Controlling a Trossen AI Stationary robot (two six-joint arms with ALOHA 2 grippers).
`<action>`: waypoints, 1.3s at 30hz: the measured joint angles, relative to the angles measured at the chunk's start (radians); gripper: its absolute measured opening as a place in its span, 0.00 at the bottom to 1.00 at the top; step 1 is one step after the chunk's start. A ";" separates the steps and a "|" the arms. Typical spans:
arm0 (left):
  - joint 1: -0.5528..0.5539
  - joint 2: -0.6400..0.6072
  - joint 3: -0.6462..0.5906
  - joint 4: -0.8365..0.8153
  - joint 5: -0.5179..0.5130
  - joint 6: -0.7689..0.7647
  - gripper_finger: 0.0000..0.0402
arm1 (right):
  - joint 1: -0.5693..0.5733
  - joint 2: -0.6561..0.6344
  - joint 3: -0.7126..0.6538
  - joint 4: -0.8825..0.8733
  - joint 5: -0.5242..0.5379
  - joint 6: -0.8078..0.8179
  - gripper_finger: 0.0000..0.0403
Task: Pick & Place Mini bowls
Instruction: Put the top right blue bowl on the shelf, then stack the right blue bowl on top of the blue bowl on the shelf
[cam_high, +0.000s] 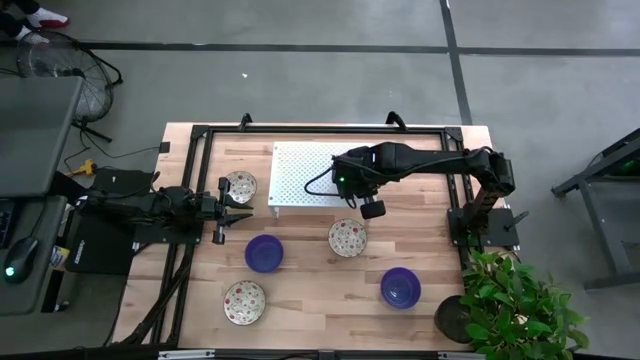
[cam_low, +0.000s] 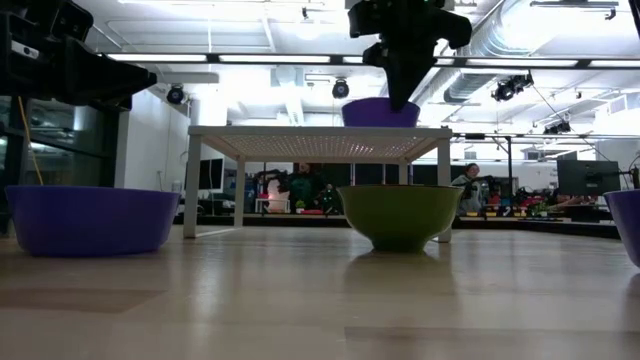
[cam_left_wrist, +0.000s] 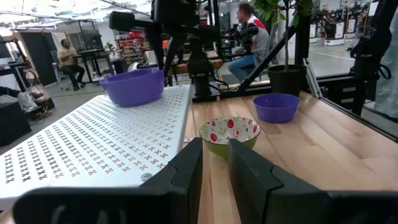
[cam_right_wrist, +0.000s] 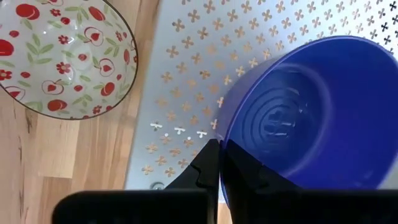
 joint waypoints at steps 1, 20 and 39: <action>0.000 0.000 0.000 0.000 0.000 0.000 0.18 | 0.000 0.000 0.001 0.000 0.000 0.000 0.04; 0.000 0.000 0.000 0.000 0.000 0.000 0.18 | 0.000 -0.039 0.001 0.027 0.019 0.019 0.29; 0.000 0.000 0.000 0.000 0.000 0.000 0.18 | 0.112 -0.100 0.001 -0.193 -0.001 0.587 0.39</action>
